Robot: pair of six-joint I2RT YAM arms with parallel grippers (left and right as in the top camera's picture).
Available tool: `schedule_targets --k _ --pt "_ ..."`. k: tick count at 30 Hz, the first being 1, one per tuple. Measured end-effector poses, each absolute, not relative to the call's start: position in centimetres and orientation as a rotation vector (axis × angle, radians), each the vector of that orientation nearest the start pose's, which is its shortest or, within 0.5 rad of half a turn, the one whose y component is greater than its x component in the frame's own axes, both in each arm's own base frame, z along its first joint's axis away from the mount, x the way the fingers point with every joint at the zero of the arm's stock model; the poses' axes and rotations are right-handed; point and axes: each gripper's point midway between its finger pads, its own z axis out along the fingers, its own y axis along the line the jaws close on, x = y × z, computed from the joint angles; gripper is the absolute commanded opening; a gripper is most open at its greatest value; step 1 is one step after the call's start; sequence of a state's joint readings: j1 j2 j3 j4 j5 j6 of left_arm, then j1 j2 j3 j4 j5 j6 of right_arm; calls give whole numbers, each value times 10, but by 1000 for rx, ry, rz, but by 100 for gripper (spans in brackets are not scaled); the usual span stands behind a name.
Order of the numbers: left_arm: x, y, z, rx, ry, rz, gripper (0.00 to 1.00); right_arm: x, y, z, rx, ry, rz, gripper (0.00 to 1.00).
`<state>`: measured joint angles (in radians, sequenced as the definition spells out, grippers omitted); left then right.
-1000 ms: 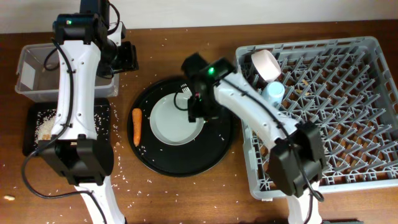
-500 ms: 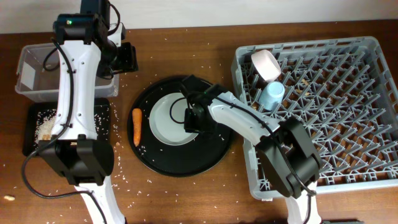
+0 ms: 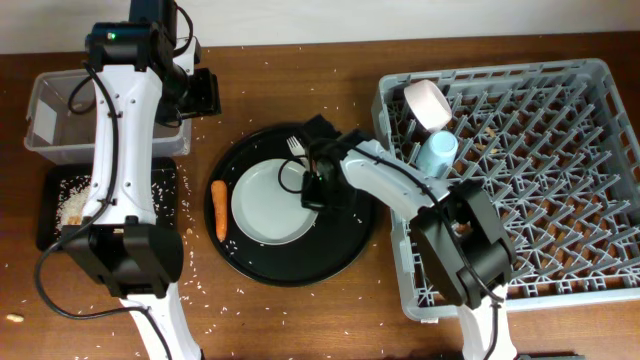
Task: Sort waste into correct bins and load items into the dishwasher rack
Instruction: 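Grasp the white plate with the right gripper and stand it in the rack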
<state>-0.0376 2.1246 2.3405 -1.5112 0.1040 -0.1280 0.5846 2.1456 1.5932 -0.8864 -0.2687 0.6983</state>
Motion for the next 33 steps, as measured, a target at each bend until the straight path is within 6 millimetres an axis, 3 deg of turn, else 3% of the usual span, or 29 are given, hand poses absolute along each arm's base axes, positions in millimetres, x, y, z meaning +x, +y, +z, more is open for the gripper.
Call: schedule_targets --k 1,2,5,7,8,9,10,13,16,18,20,22,24,33 --pt "451 -35 213 -108 2868 -182 62 342 277 27 118 3140 461 4" --pt "451 -35 213 -109 2868 -182 63 352 277 48 52 3086 460 4" --pt "452 -35 214 -108 2862 -178 63 381 263 142 -118 2867 410 4" --pt "454 -34 214 -109 2857 -176 63 393 230 208 -137 2720 309 4" --pt "454 -34 214 -109 2857 -173 63 396 204 237 -119 2652 220 4" --pt "454 -34 214 -109 2856 -173 63 398 159 268 -55 2573 58 4" --pt "454 -34 214 -108 2854 -172 63 400 123 285 11 2516 -73 4" --pt "460 -33 216 -107 2830 -169 63 390 12 324 237 2361 -589 4" --pt "464 -33 217 -105 2813 -169 63 382 -54 351 404 2202 -935 4" --pt "465 -34 217 -105 2811 -169 63 383 -90 351 504 2119 -1122 4" --pt "466 -33 218 -105 2806 -170 63 389 -104 337 532 2116 -1200 4" --pt "467 -34 218 -104 2800 -170 63 402 -112 309 515 2145 -1278 4" --pt "468 -34 219 -104 2796 -170 63 414 -112 287 489 2171 -1313 4" --pt "468 -34 219 -103 2795 -170 63 438 -99 245 437 2278 -1180 4"
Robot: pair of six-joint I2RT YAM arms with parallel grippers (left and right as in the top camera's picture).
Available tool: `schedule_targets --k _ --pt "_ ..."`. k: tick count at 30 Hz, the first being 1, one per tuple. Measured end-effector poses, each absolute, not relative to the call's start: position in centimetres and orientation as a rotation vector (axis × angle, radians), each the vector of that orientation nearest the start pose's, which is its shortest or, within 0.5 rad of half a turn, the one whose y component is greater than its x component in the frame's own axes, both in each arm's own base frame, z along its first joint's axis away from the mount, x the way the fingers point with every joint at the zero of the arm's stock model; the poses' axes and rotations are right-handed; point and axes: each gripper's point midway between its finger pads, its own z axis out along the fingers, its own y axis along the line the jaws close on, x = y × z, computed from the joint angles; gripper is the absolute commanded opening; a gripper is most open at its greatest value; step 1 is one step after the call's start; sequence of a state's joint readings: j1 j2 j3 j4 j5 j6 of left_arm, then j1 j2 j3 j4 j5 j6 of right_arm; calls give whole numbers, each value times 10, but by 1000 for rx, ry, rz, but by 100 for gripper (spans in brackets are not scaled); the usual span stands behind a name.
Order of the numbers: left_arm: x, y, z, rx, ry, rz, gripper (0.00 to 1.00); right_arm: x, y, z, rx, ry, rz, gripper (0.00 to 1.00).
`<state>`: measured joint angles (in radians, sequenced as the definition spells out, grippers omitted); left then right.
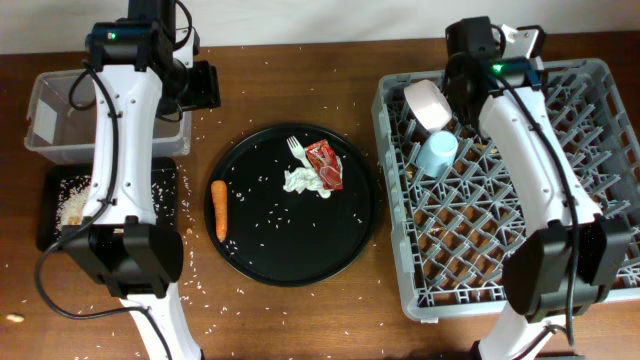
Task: Sort waste into correct bins and load items into the dishwasher rack
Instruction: 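Grasp the white plate with the right gripper and stand it in the rack, then grasp the red wrapper and tissue with the left gripper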
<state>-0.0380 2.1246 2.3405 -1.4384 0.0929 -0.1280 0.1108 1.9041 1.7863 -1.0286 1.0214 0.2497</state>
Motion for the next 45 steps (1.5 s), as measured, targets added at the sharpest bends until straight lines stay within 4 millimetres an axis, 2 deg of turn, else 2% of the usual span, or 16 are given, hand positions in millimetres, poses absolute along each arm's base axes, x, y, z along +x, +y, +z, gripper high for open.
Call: schedule_targets --k 4,5,7,8,13,16,19,21,25,28,31,33,34,37,41,45 --pt "468 -34 219 -104 2796 -170 63 443 -94 224 401 2326 -1145 4" --pt "468 -34 219 -104 2796 -170 63 444 -94 225 405 2320 -1141 14" --pt "468 -33 219 -104 2796 -170 63 445 -94 225 410 2316 -1134 69" --pt "468 -33 219 -104 2796 -170 63 446 -93 225 406 2316 -1131 79" --pt "468 -33 219 -104 2796 -170 63 443 -86 218 373 2389 -1066 83" --pt "468 -33 219 -104 2796 -169 68 450 -60 238 323 2437 -872 83" --pt "468 -33 218 -99 2798 -165 69 457 8 293 161 2407 -544 83" --pt "466 -33 218 -100 2803 -164 69 450 66 313 23 2384 -336 83" --pt "465 -33 218 -103 2807 -164 73 442 144 284 -169 2476 -89 83" --pt "458 -36 215 -42 2838 -173 73 438 190 222 -236 2643 56 85" --pt "454 -78 211 247 2826 -247 74 449 170 220 -111 2679 181 85" --pt "446 -124 196 512 2808 -280 81 458 131 227 17 2682 237 86" --pt "436 -159 176 746 2785 -293 98 460 86 232 152 2687 257 86" --pt "411 -212 128 1163 2744 -282 99 443 32 234 319 2738 289 86" --pt "386 -253 74 1534 2688 -186 99 431 17 232 331 2778 301 86" --pt "382 -273 28 1675 2657 -100 99 429 18 232 320 2787 308 85"
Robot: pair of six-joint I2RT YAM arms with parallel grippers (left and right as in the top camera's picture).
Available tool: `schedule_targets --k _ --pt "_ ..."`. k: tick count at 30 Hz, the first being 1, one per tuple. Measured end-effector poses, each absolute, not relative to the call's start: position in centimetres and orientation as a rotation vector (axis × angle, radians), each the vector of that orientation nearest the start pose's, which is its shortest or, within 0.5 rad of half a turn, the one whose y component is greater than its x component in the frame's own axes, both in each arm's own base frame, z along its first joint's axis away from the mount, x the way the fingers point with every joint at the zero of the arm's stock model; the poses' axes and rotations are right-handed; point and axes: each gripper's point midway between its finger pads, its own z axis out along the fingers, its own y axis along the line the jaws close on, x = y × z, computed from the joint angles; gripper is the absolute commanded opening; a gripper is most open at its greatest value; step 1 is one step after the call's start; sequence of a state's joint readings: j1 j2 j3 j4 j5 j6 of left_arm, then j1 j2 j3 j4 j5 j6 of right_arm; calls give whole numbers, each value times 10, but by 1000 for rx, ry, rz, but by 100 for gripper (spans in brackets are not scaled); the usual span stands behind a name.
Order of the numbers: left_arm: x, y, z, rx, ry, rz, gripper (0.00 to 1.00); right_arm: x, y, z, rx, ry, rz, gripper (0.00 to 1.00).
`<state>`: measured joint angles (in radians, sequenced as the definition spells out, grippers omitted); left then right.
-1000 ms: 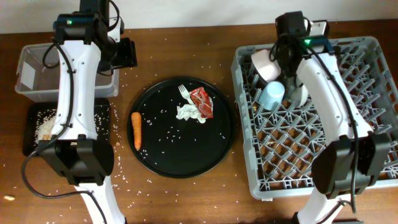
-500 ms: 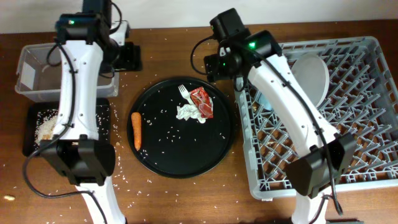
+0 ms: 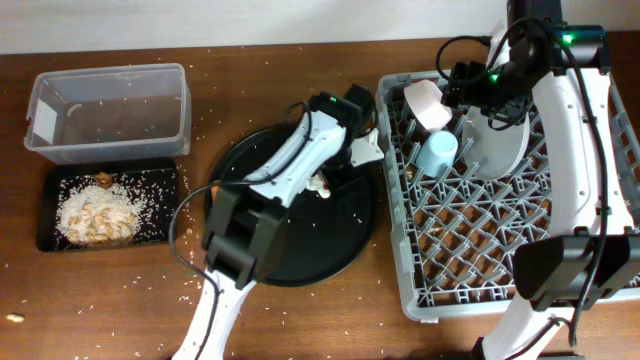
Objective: Sort waste into correct bins and load items into the dishwasher rack
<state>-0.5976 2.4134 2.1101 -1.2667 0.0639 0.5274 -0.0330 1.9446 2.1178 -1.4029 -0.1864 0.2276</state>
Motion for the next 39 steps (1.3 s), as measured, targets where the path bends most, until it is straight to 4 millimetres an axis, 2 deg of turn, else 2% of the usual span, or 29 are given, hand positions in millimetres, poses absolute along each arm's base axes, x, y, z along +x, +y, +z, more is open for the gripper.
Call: schedule_targets --k 3,4,5,6,7,8,9,12,16,18,19,21,23,24,25,27,28,30,32,33,34,35,36,37,38,39 --pt "393 -273 10 1667 2646 -40 99 429 18 231 317 2790 307 86" --pt "397 -273 10 1652 2637 -26 94 428 18 231 317 2792 307 86" --pt "400 -272 10 1642 2637 -17 76 428 18 231 317 2792 307 86" --pt "401 -271 9 1633 2638 -6 51 428 18 231 316 2792 307 86" --pt "403 -270 9 1622 2645 4 22 428 18 231 317 2792 307 86" --pt "404 -267 9 1612 2651 13 4 428 18 231 317 2792 307 86" --pt "404 -267 9 1606 2654 14 1 428 18 231 317 2792 307 85" --pt "405 -266 9 1605 2655 22 0 428 18 231 317 2794 307 86" --pt "399 -262 12 1598 2697 24 0 428 18 231 317 2794 307 86" --pt "396 -260 26 1583 2735 27 0 428 18 231 316 2795 307 85" --pt "397 -259 42 1559 2756 28 0 428 18 231 317 2794 307 85" --pt "417 -260 93 1407 2720 13 0 428 18 231 309 2794 305 85" --pt "444 -243 156 1186 2658 -9 0 427 18 231 291 2797 302 85" --pt "453 -230 177 1103 2638 -13 0 427 18 231 289 2797 303 85" --pt "468 -207 202 991 2601 -11 0 427 18 231 287 2798 302 86" --pt "490 -166 228 829 2569 22 0 427 18 231 285 2797 302 85" --pt "504 -134 234 729 2566 59 0 427 18 231 285 2798 301 85" --pt "530 -84 239 578 2544 119 0 427 18 231 285 2797 301 85" --pt "554 -21 240 414 2520 185 0 427 19 232 284 2797 313 85" --pt "561 12 230 333 2536 214 0 427 21 232 279 2798 323 85" --pt "567 31 221 273 2545 225 1 427 22 232 276 2797 329 85" --pt "573 44 211 226 2547 229 11 427 25 232 268 2796 332 85" --pt "577 57 198 175 2557 230 29 427 29 232 256 2797 337 85" --pt "578 65 187 145 2575 230 55 427 33 232 242 2799 340 85" --pt "577 72 174 108 2599 224 99 427 38 232 225 2802 343 85" --pt "573 78 160 86 2634 221 99 426 43 232 210 2804 347 84"
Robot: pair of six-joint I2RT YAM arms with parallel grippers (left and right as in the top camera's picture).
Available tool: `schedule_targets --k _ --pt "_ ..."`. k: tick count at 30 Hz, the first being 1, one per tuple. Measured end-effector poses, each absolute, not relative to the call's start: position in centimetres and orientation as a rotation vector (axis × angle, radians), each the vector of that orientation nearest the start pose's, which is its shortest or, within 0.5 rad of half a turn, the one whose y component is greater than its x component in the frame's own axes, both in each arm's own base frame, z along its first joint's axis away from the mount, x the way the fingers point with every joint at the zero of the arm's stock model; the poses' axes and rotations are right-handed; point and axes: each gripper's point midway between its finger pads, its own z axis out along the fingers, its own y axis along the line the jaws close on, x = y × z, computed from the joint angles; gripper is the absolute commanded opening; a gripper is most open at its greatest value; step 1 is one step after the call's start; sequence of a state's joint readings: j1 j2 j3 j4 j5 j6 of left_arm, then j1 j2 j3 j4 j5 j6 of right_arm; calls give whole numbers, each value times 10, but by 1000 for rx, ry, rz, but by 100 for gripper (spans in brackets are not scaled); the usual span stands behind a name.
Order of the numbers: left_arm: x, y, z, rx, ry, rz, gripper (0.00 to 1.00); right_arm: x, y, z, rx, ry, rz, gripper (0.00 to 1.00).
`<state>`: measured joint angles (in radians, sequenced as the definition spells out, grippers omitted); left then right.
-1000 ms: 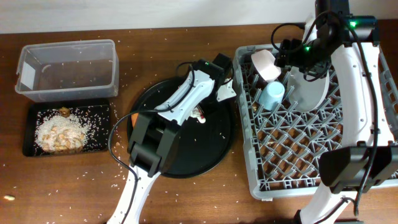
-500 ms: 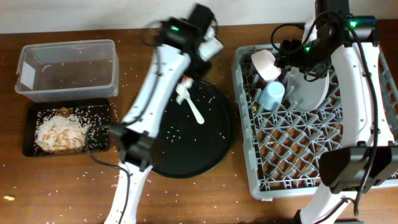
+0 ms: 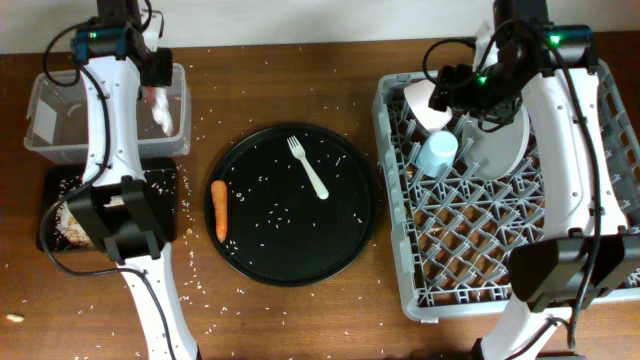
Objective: Sort waste into correct bins and load items into the dishwasher rack
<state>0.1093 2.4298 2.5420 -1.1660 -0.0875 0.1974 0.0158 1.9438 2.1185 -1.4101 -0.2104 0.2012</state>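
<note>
My left gripper (image 3: 152,72) hovers over the clear plastic bin (image 3: 60,100). A red wrapper with white tissue (image 3: 159,108) hangs just below it, inside the bin's right end. A white fork (image 3: 309,166) and a carrot (image 3: 219,208) lie on the round black tray (image 3: 290,255). In the grey dishwasher rack (image 3: 560,250) a pale plate (image 3: 497,150) stands on edge beside a blue cup (image 3: 437,152) and a white cup (image 3: 422,100). My right gripper (image 3: 455,88) is at the plate's upper left rim; its fingers are hard to make out.
A small black tray of rice and food scraps (image 3: 60,215) lies in front of the clear bin. Rice grains are scattered over the wooden table and the round tray. Most of the rack's right and front slots hold nothing.
My left arm has gone from the round tray to above the clear bin. The wrapper and tissue have left the tray with it. The fork and carrot now lie in plain view. The right arm has barely shifted.
First my right gripper was at the plate on the round tray, left arm near the bin. Then the plate was off the tray, baring fork, tissue and wrapper. Later the plate stood in the rack and my left gripper was at the wrapper; now the wrapper is over the bin.
</note>
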Motion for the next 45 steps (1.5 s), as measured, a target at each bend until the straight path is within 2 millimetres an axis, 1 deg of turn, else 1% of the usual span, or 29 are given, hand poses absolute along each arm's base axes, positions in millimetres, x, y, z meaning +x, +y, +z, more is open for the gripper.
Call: schedule_targets --k 2,3,5,6,7,8,9,10,11,12,13,14,16,18,19,20,22,25,27,28,30,32,34,38,40,41,43,44,45 --pt "568 83 148 54 2668 214 99 427 49 233 188 2801 353 81" --pt "568 84 147 37 2668 211 99 427 51 233 179 2799 354 80" --pt "563 84 149 -35 2681 191 99 432 68 236 116 2776 364 80" --pt "559 83 150 -83 2694 178 99 438 88 240 46 2738 372 80" --pt "553 83 158 -122 2699 170 99 441 115 243 -51 2704 369 80" --pt "542 85 169 -179 2710 160 99 438 151 247 -163 2669 385 80" --pt "537 87 182 -210 2693 155 99 436 178 249 -246 2635 366 80" --pt "529 89 196 -232 2683 148 99 437 197 250 -298 2606 360 80" --pt "523 89 210 -246 2670 145 99 435 224 243 -367 2592 358 80" --pt "515 90 227 -258 2648 144 99 431 245 229 -425 2606 354 80" --pt "507 89 246 -268 2620 142 99 428 266 199 -484 2657 339 80" --pt "503 88 253 -273 2612 140 99 426 277 164 -531 2722 306 80" --pt "499 88 252 -281 2626 138 99 422 287 121 -583 2800 264 79" --pt "498 88 251 -283 2633 138 99 412 300 78 -660 2868 222 72" --pt "497 87 250 -283 2638 138 99 410 306 66 -691 2874 216 66" --pt "496 87 250 -283 2643 137 99 412 311 62 -696 2861 224 62" --pt "492 87 248 -284 2660 137 99 421 315 51 -690 2845 230 59" --pt "488 86 246 -285 2681 136 99 424 310 24 -681 2884 210 56" --pt "487 86 245 -285 2684 136 99 425 308 12 -678 2901 201 52" --pt "487 86 245 -286 2684 137 99 428 307 10 -670 2897 204 47" --pt "486 86 245 -285 2688 136 99 440 305 11 -630 2875 218 25" --pt "484 85 244 -286 2699 136 99 443 298 9 -598 2888 225 11" --pt "482 85 243 -287 2706 136 99 445 295 9 -588 2892 231 5" --pt "482 85 243 -286 2708 136 99 439 294 10 -591 2920 244 4" --pt "481 85 242 -287 2711 136 99 429 292 15 -599 2969 250 4" --pt "481 85 242 -286 2712 136 99 427 292 23 -603 2976 259 4" --pt "481 85 242 -287 2712 136 99 431 296 48 -606 2956 278 4" --pt "481 85 242 -286 2712 136 99 429 295 66 -612 2954 281 4" --pt "480 85 242 -286 2715 136 99 430 295 91 -615 2932 293 4"
